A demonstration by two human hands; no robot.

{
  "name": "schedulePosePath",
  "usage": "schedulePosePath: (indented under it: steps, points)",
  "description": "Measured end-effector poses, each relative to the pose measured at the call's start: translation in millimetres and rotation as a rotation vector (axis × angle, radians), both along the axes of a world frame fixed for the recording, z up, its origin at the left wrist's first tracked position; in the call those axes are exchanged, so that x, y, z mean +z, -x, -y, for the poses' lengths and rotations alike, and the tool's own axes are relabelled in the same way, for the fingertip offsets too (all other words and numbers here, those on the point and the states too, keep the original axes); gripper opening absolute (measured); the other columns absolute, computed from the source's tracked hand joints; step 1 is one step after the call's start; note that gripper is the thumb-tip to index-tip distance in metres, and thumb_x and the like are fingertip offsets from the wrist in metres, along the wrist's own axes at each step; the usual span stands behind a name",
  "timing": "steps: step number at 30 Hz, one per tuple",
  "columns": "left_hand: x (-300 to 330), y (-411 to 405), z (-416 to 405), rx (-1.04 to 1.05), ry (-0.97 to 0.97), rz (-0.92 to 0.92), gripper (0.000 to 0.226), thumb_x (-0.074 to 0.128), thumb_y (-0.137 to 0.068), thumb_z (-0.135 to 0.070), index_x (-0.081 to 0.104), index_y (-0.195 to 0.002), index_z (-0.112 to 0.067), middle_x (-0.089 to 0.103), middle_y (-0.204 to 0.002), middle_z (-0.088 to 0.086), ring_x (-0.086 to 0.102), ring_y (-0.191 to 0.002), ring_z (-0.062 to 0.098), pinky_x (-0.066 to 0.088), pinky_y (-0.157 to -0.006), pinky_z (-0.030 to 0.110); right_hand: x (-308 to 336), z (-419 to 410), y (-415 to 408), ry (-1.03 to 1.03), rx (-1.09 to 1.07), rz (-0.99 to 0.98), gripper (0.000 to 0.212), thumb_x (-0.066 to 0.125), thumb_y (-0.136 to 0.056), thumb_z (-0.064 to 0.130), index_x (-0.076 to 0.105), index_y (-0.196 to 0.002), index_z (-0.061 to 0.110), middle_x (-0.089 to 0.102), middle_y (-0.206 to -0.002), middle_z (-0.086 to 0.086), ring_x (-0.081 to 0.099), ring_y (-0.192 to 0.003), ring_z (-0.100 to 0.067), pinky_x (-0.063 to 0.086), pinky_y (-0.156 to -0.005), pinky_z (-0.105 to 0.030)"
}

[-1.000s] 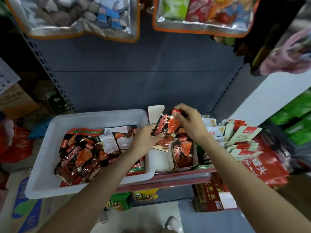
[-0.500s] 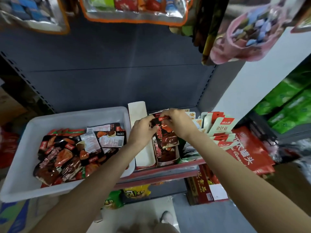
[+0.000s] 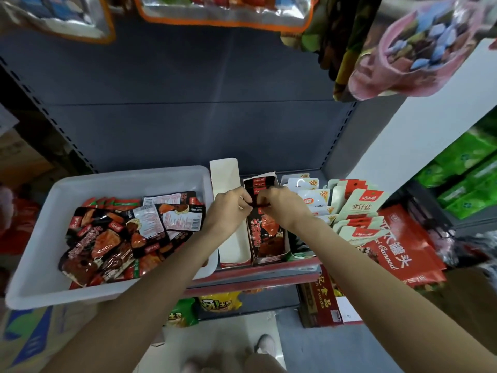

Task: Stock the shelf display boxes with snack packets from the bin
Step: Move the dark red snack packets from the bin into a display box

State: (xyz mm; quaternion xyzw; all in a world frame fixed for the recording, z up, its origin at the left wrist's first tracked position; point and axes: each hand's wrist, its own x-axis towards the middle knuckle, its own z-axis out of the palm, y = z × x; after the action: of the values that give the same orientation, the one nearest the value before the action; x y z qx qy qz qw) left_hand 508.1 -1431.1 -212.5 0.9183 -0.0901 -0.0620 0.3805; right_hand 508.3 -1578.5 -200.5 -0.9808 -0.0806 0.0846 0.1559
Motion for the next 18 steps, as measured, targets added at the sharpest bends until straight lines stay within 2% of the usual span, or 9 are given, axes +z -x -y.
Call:
schedulePosePath:
  steps: [4,7,10,12,13,15,17,18]
  points:
    - [0,-2,-23,0.062,0.009,0.048,0.011,0.064,-0.087,-0.017,0.063,-0.098,-0.016,0.069,-0.087,-0.003,0.061,-0.074,0.012,0.050,-0.068,0.026,-3,-16,-1,-0.191,0.018,0.058,0.020,0.061,-0.087,0.011,0.064,-0.107,0.010,0.064,-0.106,-0.009,0.060,-0.100,-0.023,0.050,-0.084,-0.038]
    - [-6,0,-55,0.131,-0.010,0.090,0.011,0.063,-0.088,-0.016,0.063,-0.099,-0.014,0.064,-0.086,-0.005,0.061,-0.078,0.012,0.052,-0.072,0.027,-3,-41,-5,-0.278,0.031,0.073,0.022,0.059,-0.089,0.012,0.063,-0.111,0.009,0.062,-0.107,-0.010,0.059,-0.099,-0.022,0.049,-0.085,-0.035]
    - [-22,-2,-94,0.183,-0.106,0.119,0.015,0.062,-0.088,-0.014,0.063,-0.103,-0.012,0.065,-0.101,-0.001,0.061,-0.094,0.016,0.052,-0.082,0.034,-2,-76,-8,-0.304,0.079,0.051,0.022,0.056,-0.091,0.012,0.061,-0.112,0.008,0.059,-0.107,-0.011,0.058,-0.097,-0.024,0.047,-0.084,-0.033]
    - [-36,-3,-122,0.208,-0.219,0.080,0.029,0.063,-0.087,-0.017,0.059,-0.115,-0.013,0.061,-0.118,0.005,0.055,-0.111,0.022,0.048,-0.092,0.036,-6,-101,-8,-0.298,0.115,0.007,0.023,0.055,-0.091,0.009,0.059,-0.113,0.007,0.058,-0.111,-0.013,0.056,-0.102,-0.027,0.046,-0.087,-0.033]
    - [-42,-3,-135,0.196,-0.269,0.036,0.043,0.065,-0.086,-0.020,0.053,-0.126,-0.013,0.055,-0.130,0.008,0.049,-0.121,0.025,0.043,-0.100,0.037,-13,-114,-11,-0.285,0.124,-0.028,0.027,0.054,-0.091,0.008,0.057,-0.118,0.007,0.056,-0.117,-0.013,0.055,-0.106,-0.028,0.045,-0.090,-0.033]
    - [-52,1,-159,0.119,-0.348,-0.086,0.074,0.067,-0.085,-0.031,0.030,-0.146,-0.014,0.030,-0.152,0.009,0.026,-0.141,0.025,0.026,-0.113,0.037,-29,-139,-15,-0.201,0.143,-0.108,0.040,0.052,-0.091,0.008,0.047,-0.131,0.008,0.048,-0.130,-0.013,0.052,-0.115,-0.030,0.044,-0.097,-0.036]
    - [-58,3,-179,0.030,-0.468,-0.184,0.094,0.066,-0.083,-0.045,0.008,-0.152,-0.019,0.004,-0.159,0.004,0.005,-0.146,0.025,0.015,-0.117,0.038,-47,-162,-20,-0.101,0.188,-0.178,0.047,0.047,-0.092,0.007,0.037,-0.138,0.006,0.038,-0.138,-0.015,0.042,-0.126,-0.034,0.039,-0.103,-0.042]
    - [-61,3,-188,-0.004,-0.508,-0.219,0.098,0.065,-0.082,-0.049,0.003,-0.152,-0.020,-0.002,-0.159,0.004,-0.001,-0.146,0.026,0.013,-0.118,0.041,-55,-171,-23,-0.075,0.189,-0.210,0.050,0.047,-0.092,0.007,0.034,-0.140,0.005,0.034,-0.142,-0.017,0.036,-0.130,-0.035,0.035,-0.105,-0.043]
